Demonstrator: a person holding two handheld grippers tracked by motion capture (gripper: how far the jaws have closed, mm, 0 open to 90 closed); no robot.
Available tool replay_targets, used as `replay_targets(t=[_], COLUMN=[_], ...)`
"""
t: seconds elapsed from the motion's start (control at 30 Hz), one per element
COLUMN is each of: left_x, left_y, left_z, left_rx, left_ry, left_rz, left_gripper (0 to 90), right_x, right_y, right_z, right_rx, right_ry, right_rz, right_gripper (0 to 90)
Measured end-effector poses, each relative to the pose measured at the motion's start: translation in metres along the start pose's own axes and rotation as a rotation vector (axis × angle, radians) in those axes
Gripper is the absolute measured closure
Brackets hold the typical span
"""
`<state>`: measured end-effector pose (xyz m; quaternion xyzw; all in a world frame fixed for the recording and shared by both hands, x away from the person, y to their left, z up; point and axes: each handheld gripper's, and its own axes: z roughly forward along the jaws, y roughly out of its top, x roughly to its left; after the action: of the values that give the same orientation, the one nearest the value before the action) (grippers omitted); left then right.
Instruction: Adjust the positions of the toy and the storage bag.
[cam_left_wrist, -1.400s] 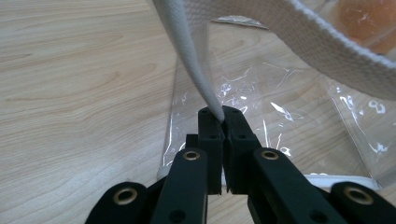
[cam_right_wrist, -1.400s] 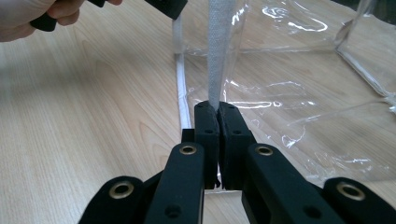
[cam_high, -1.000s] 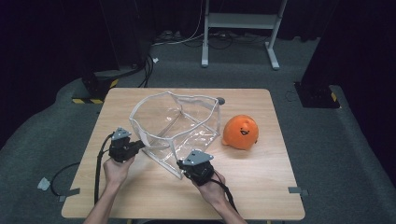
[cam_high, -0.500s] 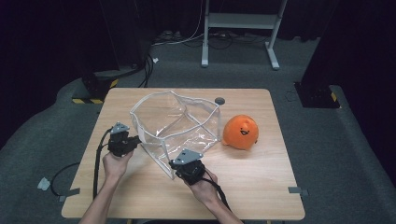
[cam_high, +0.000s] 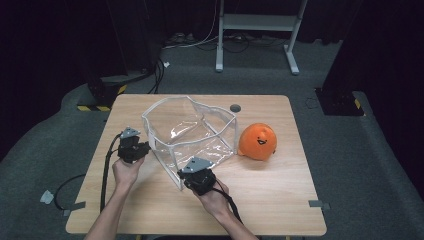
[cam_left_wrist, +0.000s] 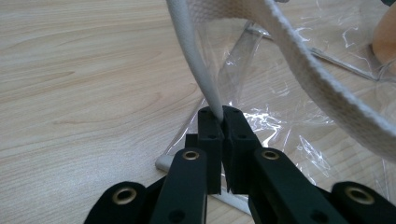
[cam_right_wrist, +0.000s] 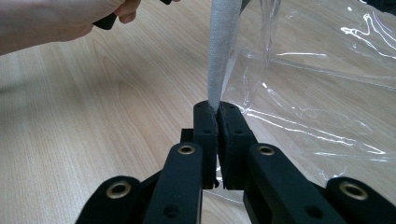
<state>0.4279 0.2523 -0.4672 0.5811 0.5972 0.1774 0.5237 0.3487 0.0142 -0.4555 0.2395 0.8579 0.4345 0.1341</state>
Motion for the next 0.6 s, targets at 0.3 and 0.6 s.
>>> replay_targets(t=[0.3,0.6], left_x=[0.002,0.007], left_y=[0.002,0.0], left_z=[-0.009,-0.018], left_rx=[-0.042,-0.078], left_ry=[0.002,0.038], left_rz=[-0.013,-0.026], left_gripper=[68.6,45.0], right_x=[-0.004,-0.015], right_y=[-0.006,-0.021], right_z=[-0.005,-0.017], right_rx=[-0.021,-0.044], right_ry=[0.0,-0.007], right_rz=[0.013,0.049], right_gripper=[63.6,45.8])
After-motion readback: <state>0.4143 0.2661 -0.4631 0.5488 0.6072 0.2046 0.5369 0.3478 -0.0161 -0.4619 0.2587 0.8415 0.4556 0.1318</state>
